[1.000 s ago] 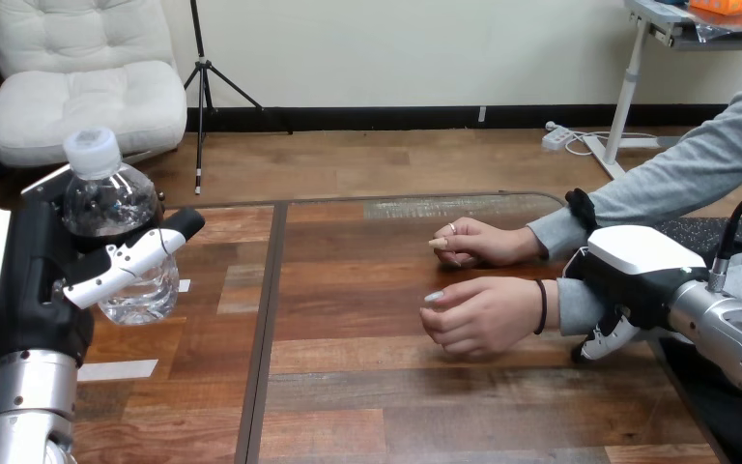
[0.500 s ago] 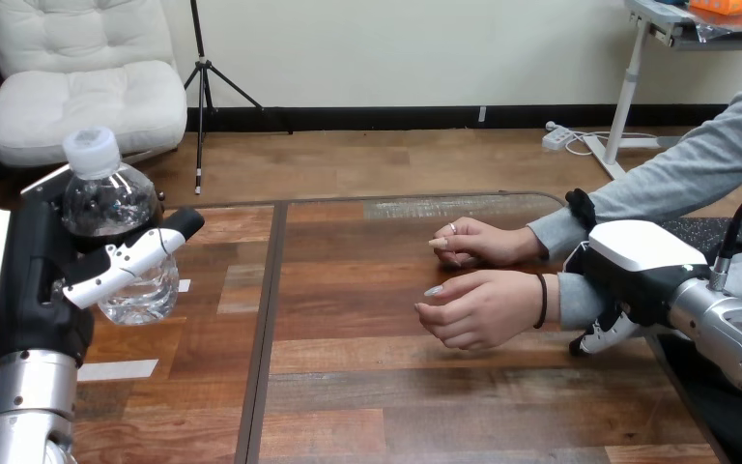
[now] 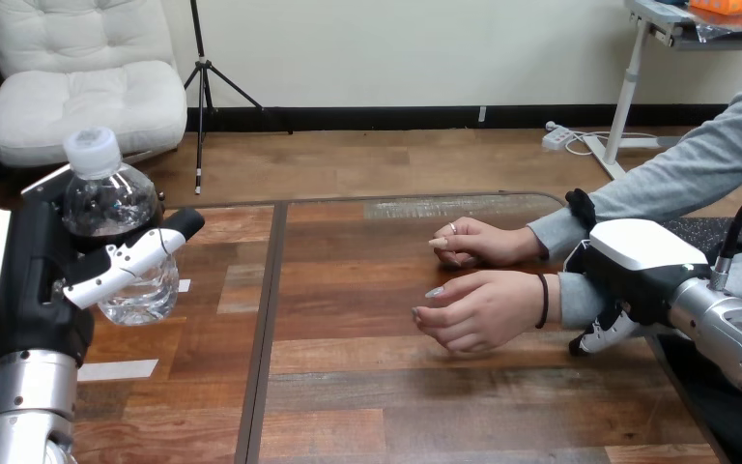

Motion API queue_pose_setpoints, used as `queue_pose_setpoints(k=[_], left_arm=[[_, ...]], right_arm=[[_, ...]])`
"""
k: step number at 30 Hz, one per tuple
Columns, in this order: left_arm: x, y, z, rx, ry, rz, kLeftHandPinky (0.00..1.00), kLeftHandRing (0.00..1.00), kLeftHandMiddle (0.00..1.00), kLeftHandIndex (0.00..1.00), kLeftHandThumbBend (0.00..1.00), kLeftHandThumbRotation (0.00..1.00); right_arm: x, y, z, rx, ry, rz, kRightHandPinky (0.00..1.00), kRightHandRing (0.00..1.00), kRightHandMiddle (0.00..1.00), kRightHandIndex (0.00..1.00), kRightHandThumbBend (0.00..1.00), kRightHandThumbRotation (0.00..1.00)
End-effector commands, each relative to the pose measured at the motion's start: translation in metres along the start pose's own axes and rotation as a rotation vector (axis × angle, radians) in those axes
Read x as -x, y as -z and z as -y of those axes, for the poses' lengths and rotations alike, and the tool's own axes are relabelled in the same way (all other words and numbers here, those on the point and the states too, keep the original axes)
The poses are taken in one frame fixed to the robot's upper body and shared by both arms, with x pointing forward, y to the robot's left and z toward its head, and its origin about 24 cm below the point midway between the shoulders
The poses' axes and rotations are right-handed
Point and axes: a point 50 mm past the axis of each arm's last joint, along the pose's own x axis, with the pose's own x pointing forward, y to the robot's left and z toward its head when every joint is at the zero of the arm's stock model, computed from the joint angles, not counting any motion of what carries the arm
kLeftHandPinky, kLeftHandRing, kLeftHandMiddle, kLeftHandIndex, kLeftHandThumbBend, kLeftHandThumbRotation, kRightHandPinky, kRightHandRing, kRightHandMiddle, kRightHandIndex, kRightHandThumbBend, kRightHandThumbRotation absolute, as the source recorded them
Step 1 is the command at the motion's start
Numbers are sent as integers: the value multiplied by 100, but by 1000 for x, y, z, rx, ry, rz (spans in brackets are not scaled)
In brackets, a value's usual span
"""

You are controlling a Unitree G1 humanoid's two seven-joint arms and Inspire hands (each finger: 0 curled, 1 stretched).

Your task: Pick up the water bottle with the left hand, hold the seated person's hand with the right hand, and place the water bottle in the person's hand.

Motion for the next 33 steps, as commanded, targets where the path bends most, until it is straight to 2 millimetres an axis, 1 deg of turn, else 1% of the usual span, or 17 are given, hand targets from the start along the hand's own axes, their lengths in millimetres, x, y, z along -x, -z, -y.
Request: queue_pose_setpoints(k=[1, 8, 14, 23, 33], left_arm=[[-10, -24, 3, -5, 3, 118, 29, 35, 40, 41, 70, 0], [-10, -24, 3, 3, 3, 116, 30, 36, 40, 41, 69, 0], [-10, -24, 3, 10, 5, 114, 30, 36, 40, 41, 69, 0], [-10, -23, 3, 9, 5, 112, 30, 36, 40, 41, 69, 0], [-9, -23, 3, 9, 7, 112, 30, 36, 40, 41, 69, 0]], right_arm=[[-7, -12, 13, -50, 90, 42, 17, 23, 31, 35, 76, 3], [-6, -13, 12, -62, 104, 50, 14, 20, 28, 33, 78, 0], [-6, -13, 12, -68, 106, 53, 13, 18, 26, 30, 78, 0], [-6, -13, 12, -65, 110, 58, 12, 18, 25, 28, 74, 0], [-6, -12, 11, -63, 102, 55, 14, 20, 27, 30, 69, 0]])
